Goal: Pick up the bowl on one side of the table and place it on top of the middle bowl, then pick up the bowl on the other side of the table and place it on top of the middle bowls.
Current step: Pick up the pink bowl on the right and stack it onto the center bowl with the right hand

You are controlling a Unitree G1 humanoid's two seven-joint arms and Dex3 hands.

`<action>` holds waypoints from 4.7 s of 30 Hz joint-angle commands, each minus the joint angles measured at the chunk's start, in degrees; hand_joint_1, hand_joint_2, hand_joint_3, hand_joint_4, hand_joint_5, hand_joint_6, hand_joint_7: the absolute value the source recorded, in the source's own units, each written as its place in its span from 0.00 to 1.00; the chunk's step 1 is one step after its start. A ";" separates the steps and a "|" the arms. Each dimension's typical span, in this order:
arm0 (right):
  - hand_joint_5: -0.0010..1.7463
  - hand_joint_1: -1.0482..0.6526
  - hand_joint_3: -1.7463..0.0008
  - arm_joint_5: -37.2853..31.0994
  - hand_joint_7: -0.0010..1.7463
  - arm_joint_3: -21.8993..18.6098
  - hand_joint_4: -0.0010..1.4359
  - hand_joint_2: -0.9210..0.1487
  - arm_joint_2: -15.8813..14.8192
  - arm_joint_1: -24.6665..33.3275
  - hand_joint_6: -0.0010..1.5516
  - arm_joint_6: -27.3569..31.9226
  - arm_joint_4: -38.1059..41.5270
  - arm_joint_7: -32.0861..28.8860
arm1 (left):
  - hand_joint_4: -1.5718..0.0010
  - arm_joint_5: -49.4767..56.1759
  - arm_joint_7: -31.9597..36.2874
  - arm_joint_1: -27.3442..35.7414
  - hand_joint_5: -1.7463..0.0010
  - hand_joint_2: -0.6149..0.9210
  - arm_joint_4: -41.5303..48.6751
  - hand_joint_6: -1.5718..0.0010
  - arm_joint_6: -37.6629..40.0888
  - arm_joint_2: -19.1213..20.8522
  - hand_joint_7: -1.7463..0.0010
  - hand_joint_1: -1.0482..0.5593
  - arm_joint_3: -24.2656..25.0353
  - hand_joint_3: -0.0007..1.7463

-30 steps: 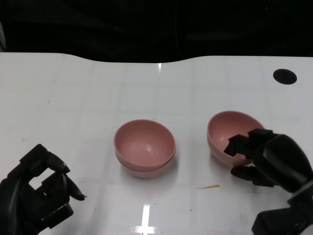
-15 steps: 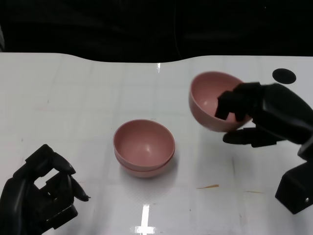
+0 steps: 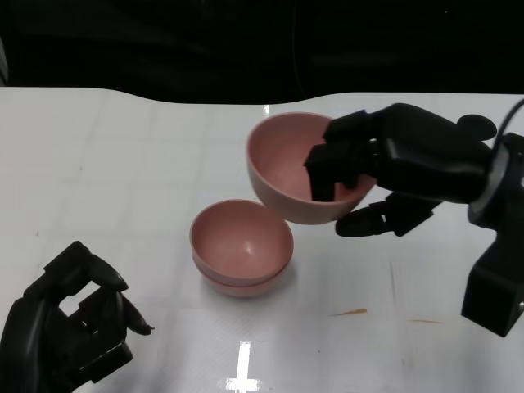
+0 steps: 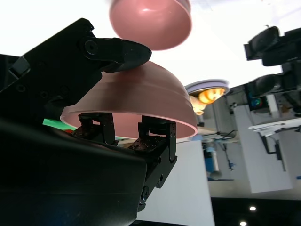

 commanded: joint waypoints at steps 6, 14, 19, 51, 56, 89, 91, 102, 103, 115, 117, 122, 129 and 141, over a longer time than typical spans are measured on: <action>1.00 0.51 0.46 -0.14 0.96 1.33 0.63 0.41 4.31 -4.26 0.48 -1.57 3.87 4.63 | 0.53 0.60 0.93 0.46 0.00 0.81 -0.78 0.63 0.40 -0.23 0.00 0.67 -0.56 0.76; 0.99 0.52 0.53 -2.60 0.96 2.52 0.64 0.35 7.86 -5.91 0.47 -2.66 8.80 4.83 | 0.52 1.13 0.65 0.49 0.00 0.80 -0.24 0.62 -0.89 -0.61 0.00 0.67 -1.07 0.77; 1.00 0.53 0.51 -5.01 1.00 2.92 0.64 0.38 9.38 -6.43 0.45 -3.59 11.38 3.44 | 0.52 0.85 0.44 0.64 0.00 0.80 -0.28 0.61 -0.94 -1.10 0.00 0.67 -1.06 0.77; 1.00 0.47 0.70 -19.66 0.95 10.79 0.59 0.17 17.22 -14.67 0.45 3.86 31.76 -15.31 | 0.56 1.22 1.22 2.07 0.00 0.82 -1.95 0.65 -0.08 -1.83 0.00 0.68 -2.06 0.75; 1.00 0.47 0.72 -20.45 1.00 11.86 0.59 0.15 17.39 -14.58 0.43 4.49 32.65 -16.95 | 0.56 0.96 1.33 2.21 0.00 0.83 -2.26 0.65 0.45 -1.90 0.00 0.68 -2.05 0.74; 0.99 0.51 0.77 -21.55 0.89 15.90 0.57 0.08 19.16 -12.01 0.48 5.88 34.85 -19.64 | 0.59 1.93 2.52 2.75 0.00 0.85 -3.84 0.66 1.45 -2.33 0.00 0.68 -2.79 0.71; 0.99 0.52 0.77 -21.55 0.88 15.98 0.57 0.10 19.23 -11.92 0.48 5.92 34.99 -19.56 | 0.59 1.89 2.22 2.61 0.00 0.85 -3.45 0.66 1.09 -2.26 0.00 0.68 -2.79 0.71; 0.85 0.53 0.85 -22.49 0.69 17.45 0.61 0.05 19.78 -12.52 0.53 6.70 35.54 -20.79 | 0.59 2.51 1.47 2.61 0.00 0.85 -2.58 0.66 -0.26 -2.09 0.00 0.68 -3.06 0.71; 0.84 0.53 0.86 -22.72 0.66 17.56 0.62 0.04 19.82 -12.56 0.55 7.13 35.50 -21.17 | 0.59 2.66 1.54 2.65 0.00 0.85 -2.57 0.66 -0.38 -2.10 0.00 0.68 -3.11 0.71; 0.04 0.21 0.80 -25.45 0.00 19.68 0.30 0.00 18.48 -13.10 0.37 9.98 34.87 -21.82 | 0.60 2.63 1.57 2.50 0.00 0.85 -2.15 0.66 -0.35 -2.11 0.00 0.68 -3.02 0.71; 0.01 0.13 0.74 -25.31 0.00 19.70 0.08 0.00 18.39 -13.07 0.19 11.40 34.57 -20.04 | 0.60 2.81 1.67 2.51 0.00 0.85 -2.24 0.66 -0.23 -2.06 0.00 0.68 -3.08 0.71; 0.00 0.05 0.62 -28.05 0.00 21.65 0.00 0.00 17.65 -13.31 0.01 14.33 32.91 -19.60 | 0.60 2.83 1.79 2.52 0.00 0.85 -2.26 0.66 -0.27 -2.26 0.00 0.69 -3.21 0.72; 0.00 0.01 0.55 -31.37 0.00 23.53 0.00 0.00 17.27 -12.68 0.00 17.81 31.81 -23.19 | 0.59 3.03 1.90 2.45 0.00 0.85 -2.17 0.66 -0.33 -2.24 0.00 0.70 -3.14 0.72; 0.00 0.01 0.54 -30.27 0.00 22.75 0.00 0.00 12.82 -12.11 0.00 16.63 27.31 -23.80 | 0.61 2.78 1.75 1.78 0.00 0.85 -1.35 0.66 -0.18 -1.69 0.00 0.70 -2.69 0.71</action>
